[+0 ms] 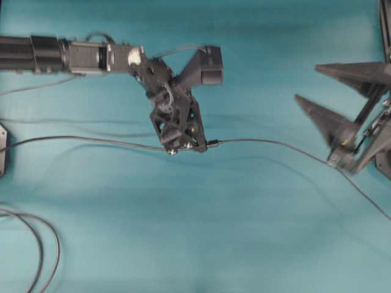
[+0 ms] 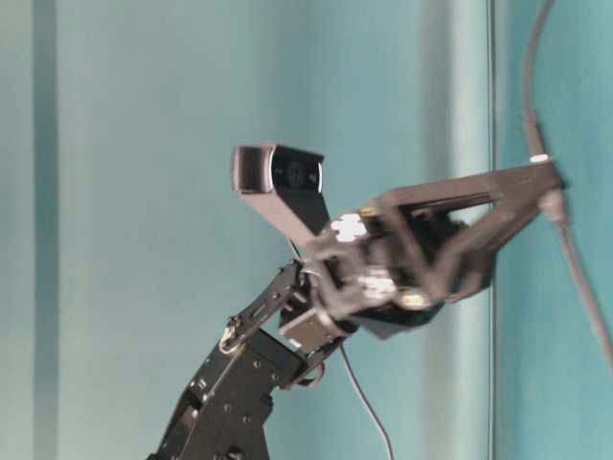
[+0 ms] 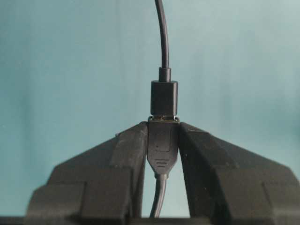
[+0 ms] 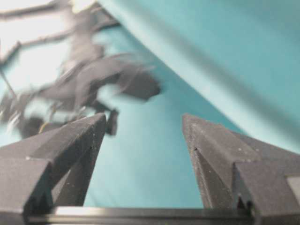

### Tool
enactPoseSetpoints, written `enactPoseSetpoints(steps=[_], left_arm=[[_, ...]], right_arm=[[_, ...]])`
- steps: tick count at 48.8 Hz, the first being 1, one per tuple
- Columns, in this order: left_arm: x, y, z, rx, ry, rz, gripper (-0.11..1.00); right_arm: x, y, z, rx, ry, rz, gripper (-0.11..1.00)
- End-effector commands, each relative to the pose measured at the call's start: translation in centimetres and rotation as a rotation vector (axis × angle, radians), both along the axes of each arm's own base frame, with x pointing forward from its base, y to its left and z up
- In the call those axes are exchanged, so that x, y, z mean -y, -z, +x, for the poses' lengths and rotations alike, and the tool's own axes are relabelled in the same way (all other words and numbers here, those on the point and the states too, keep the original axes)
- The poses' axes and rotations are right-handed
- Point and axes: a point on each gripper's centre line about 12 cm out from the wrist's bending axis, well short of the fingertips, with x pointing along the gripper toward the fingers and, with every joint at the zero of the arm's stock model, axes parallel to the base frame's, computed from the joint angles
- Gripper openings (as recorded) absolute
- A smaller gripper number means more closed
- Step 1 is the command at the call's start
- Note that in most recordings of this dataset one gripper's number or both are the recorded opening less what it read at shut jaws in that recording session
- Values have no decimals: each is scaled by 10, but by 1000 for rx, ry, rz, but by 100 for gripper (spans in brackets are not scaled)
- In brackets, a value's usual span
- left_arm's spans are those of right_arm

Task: Insert the USB using both arms.
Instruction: 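Lower the joined connectors to the table with the left gripper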

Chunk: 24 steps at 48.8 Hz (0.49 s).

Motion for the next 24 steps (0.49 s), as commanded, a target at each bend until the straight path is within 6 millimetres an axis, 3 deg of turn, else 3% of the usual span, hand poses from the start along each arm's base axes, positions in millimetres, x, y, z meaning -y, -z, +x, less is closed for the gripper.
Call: enactPoseSetpoints(steps=[1, 14, 24], left_arm=[[-1, -15, 2, 54, -14, 76, 15], [3, 6, 5, 39, 27, 234, 15], [0, 17, 7, 13, 21, 267, 15]], right_arm=[[8, -6, -11, 52, 10, 44, 73], [27, 3, -29, 53, 48, 95, 73], [26, 13, -30, 21, 19, 114, 73]])
